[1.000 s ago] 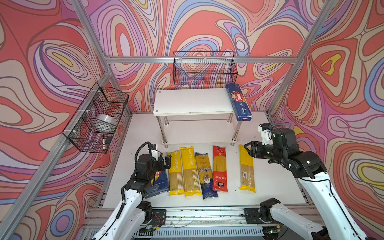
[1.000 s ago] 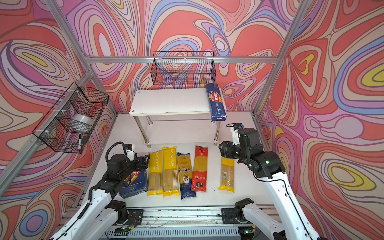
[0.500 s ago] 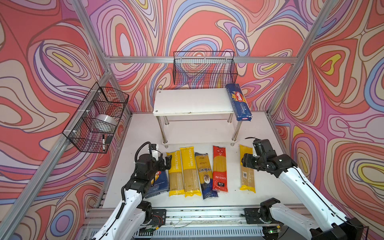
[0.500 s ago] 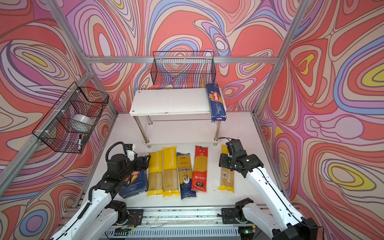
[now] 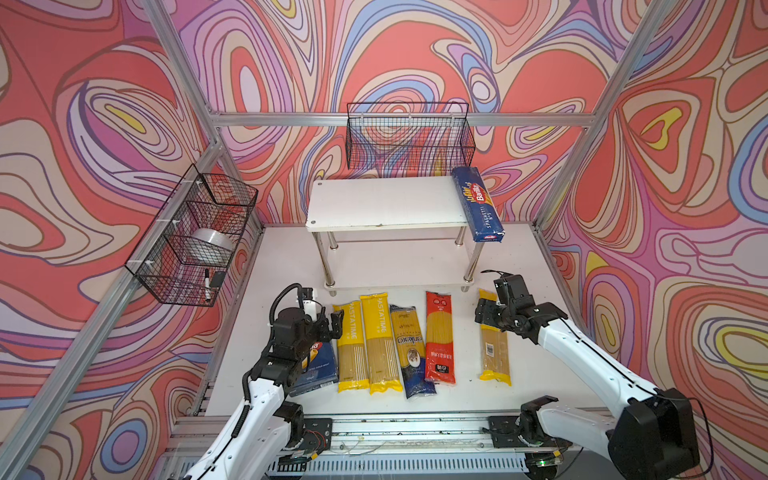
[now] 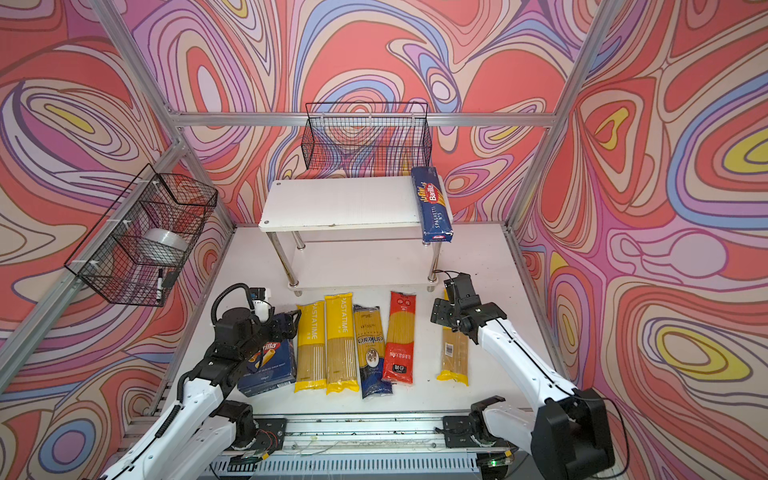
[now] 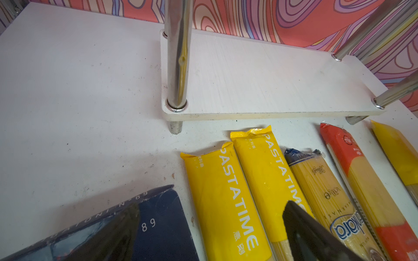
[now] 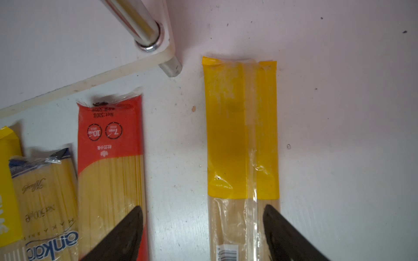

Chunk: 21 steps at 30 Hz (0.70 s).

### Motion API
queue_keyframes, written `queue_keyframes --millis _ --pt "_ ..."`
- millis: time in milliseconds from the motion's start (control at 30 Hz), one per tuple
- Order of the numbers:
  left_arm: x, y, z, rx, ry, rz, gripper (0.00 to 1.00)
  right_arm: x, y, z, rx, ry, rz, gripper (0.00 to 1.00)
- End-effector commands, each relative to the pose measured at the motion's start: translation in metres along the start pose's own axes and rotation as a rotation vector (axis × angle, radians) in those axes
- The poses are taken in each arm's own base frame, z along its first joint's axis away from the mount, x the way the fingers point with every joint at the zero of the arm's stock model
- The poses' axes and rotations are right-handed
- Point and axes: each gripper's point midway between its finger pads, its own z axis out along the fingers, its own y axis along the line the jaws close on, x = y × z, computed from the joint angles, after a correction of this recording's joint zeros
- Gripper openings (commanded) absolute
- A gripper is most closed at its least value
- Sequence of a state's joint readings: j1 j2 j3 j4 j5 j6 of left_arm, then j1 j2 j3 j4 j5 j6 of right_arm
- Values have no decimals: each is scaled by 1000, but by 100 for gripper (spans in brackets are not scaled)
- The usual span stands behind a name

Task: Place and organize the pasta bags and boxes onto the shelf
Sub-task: 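Lower the open right gripper around the yellow-topped spaghetti bag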

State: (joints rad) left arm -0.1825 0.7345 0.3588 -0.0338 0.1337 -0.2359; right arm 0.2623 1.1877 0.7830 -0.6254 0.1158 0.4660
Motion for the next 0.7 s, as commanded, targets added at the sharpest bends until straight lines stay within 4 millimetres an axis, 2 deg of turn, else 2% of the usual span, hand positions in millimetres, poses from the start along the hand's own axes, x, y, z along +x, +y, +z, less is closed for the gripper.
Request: queue_keyframes --millis 0,167,300,467,667 --pt "-1 -1 0 5 -6 10 100 -13 1 -1 -16 -56 22 86" --pt "-1 -1 0 7 -6 10 100 -14 -12 1 -22 -47 69 89" --pt "-1 0 0 -3 -7 7 100 -3 -24 14 -47 39 123 89" --pt "-1 0 0 -2 -7 7 100 13 -38 30 11 126 155 89" --pt "-1 1 0 -4 -8 7 100 32 -45 23 38 149 267 89"
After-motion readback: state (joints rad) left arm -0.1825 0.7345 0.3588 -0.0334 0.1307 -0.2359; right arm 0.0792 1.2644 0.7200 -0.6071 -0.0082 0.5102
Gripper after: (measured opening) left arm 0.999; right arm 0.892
